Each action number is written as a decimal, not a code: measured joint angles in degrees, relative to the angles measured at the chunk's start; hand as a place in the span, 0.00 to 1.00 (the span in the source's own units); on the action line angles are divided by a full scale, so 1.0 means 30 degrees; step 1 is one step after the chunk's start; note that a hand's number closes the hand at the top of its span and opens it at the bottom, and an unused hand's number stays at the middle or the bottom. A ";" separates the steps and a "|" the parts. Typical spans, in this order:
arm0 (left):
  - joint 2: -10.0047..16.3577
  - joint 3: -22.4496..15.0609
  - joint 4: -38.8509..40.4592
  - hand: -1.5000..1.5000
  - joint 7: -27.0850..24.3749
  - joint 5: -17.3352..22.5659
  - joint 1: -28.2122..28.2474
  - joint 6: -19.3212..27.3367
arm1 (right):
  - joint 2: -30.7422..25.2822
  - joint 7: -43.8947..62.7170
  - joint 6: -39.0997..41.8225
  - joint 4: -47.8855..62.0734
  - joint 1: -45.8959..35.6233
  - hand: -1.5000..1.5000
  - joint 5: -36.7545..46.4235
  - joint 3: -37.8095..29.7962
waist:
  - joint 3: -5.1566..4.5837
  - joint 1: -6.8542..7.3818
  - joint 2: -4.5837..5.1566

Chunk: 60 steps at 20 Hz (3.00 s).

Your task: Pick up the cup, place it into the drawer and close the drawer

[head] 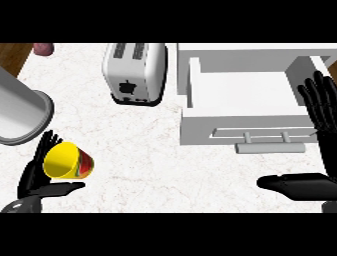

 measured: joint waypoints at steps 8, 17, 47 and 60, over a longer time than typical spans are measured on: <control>-0.0732 -0.0211 -0.0405 1.00 0.0314 0.0358 -0.0481 -0.1051 | -0.0055 -0.0595 0.0224 0.0733 0.0005 0.00 -0.0074 -0.0166 | -0.0004 0.0002 0.0012; -0.1253 -0.0522 -0.1112 1.00 0.1252 0.1055 -0.0791 -0.3200 | -0.0067 -0.0310 0.0222 0.0825 -0.0177 0.00 -0.0216 -0.0271 | -0.0003 0.0030 -0.0022; -0.3746 -0.1222 -0.9212 1.00 0.2878 0.3182 -0.4009 0.0436 | -0.0701 0.0087 0.0595 0.0093 0.0475 0.00 -0.0702 -0.1306 | 0.0081 0.0389 -0.0236; -0.5702 -0.5140 -1.5494 1.00 1.0632 0.2941 -0.8019 0.5641 | -0.0845 -0.0058 0.0705 0.0790 -0.0064 0.00 -0.0825 -0.1662 | 0.0079 0.0260 -0.0193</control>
